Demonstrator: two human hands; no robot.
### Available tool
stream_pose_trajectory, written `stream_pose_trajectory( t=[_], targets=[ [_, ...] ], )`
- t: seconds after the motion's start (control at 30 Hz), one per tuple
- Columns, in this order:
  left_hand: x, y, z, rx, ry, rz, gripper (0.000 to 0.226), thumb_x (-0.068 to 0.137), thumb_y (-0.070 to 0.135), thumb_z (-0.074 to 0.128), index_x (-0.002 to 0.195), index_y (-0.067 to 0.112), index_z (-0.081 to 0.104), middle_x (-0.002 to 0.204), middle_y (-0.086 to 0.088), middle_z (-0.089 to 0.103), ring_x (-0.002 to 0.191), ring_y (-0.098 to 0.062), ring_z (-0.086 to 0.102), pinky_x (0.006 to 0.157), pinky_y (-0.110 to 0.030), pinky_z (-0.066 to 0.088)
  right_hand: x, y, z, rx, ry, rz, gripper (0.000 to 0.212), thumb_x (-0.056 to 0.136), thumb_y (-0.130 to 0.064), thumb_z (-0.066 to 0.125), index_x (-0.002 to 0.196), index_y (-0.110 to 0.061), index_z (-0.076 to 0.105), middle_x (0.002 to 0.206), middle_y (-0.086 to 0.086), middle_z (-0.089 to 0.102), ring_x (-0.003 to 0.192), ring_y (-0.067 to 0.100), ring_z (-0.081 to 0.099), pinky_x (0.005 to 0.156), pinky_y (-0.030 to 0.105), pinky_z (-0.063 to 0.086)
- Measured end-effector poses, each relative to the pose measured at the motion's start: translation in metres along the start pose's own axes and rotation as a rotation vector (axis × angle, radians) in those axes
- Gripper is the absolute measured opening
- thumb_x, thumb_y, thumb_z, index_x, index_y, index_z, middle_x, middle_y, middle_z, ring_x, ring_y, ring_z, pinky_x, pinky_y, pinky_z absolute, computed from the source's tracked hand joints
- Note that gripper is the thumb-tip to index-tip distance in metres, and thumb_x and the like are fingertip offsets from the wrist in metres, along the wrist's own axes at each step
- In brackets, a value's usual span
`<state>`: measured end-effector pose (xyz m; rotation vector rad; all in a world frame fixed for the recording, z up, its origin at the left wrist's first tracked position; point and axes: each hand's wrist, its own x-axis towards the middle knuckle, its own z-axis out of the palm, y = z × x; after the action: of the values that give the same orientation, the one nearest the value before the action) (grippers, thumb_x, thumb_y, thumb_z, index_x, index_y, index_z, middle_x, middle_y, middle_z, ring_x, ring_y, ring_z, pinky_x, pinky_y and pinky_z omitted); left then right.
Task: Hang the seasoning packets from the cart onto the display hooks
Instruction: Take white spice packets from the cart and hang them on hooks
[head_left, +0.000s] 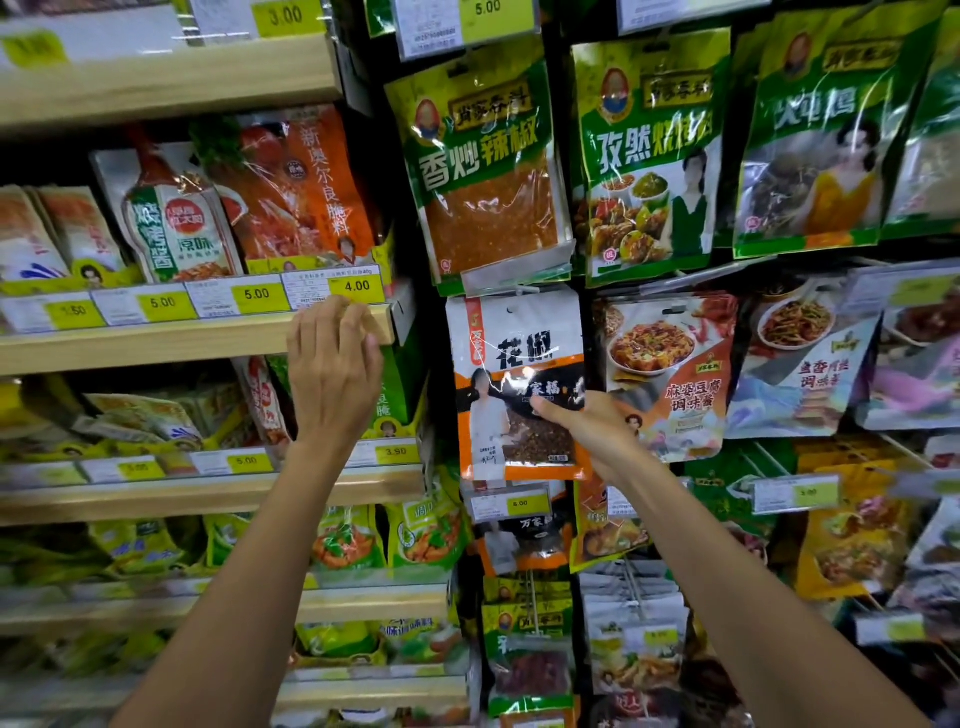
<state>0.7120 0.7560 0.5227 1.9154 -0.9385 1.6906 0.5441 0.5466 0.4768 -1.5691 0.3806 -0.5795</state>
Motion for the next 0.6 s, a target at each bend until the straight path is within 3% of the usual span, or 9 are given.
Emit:
stream_pose_trajectory(
  t=[0.1, 0.2, 0.37, 0.47, 0.6],
  targets=[
    [0.000, 0.003, -0.005, -0.002, -0.047, -0.006, 0.025, 0.098, 0.014, 0.044, 0.114, -0.003, 0.054, 0.116, -0.024, 0.057, 0.109, -0.037, 0.049, 0.103, -0.047, 0.036, -0.005, 0.007, -0.005, -0.066, -0.013, -0.047, 0.042, 0.090, -0.027, 0.066, 0.126, -0.008, 0.056, 0.122, 0.001, 0.062, 0.124, 0.021, 0.053, 0.103, 0.038, 0.044],
    [0.001, 0.007, -0.014, -0.008, -0.077, -0.013, 0.027, 0.096, 0.011, 0.046, 0.116, -0.005, 0.055, 0.118, -0.026, 0.057, 0.111, -0.039, 0.049, 0.104, -0.047, 0.037, -0.018, 0.020, -0.020, -0.178, 0.029, -0.046, 0.030, 0.092, -0.026, 0.064, 0.109, -0.002, 0.060, 0.101, 0.005, 0.065, 0.110, 0.026, 0.059, 0.096, 0.040, 0.048],
    [-0.012, 0.030, -0.030, -0.016, -0.063, -0.071, 0.028, 0.096, 0.007, 0.044, 0.117, -0.008, 0.055, 0.120, -0.027, 0.057, 0.114, -0.042, 0.051, 0.106, -0.047, 0.036, -0.052, 0.048, -0.057, -0.237, 0.179, -0.016, 0.028, 0.096, -0.024, 0.060, 0.121, -0.012, 0.055, 0.113, 0.003, 0.057, 0.111, 0.024, 0.056, 0.099, 0.037, 0.045],
    [-0.032, 0.063, -0.037, -0.121, -0.077, -0.139, 0.027, 0.095, 0.005, 0.044, 0.115, -0.009, 0.056, 0.116, -0.027, 0.058, 0.111, -0.040, 0.051, 0.101, -0.045, 0.038, -0.088, 0.066, -0.086, -0.209, 0.196, 0.008, 0.010, 0.096, -0.029, 0.057, 0.103, -0.022, 0.061, 0.111, 0.000, 0.064, 0.107, 0.022, 0.061, 0.094, 0.036, 0.049],
    [-0.076, 0.143, -0.042, -0.327, -0.282, -0.305, 0.025, 0.096, 0.007, 0.044, 0.110, -0.008, 0.058, 0.107, -0.026, 0.060, 0.100, -0.042, 0.056, 0.088, -0.047, 0.044, -0.150, 0.096, -0.131, -0.111, 0.287, 0.074, 0.014, 0.096, -0.032, 0.052, 0.095, -0.025, 0.064, 0.089, 0.000, 0.070, 0.086, 0.019, 0.069, 0.078, 0.030, 0.055]
  ],
)
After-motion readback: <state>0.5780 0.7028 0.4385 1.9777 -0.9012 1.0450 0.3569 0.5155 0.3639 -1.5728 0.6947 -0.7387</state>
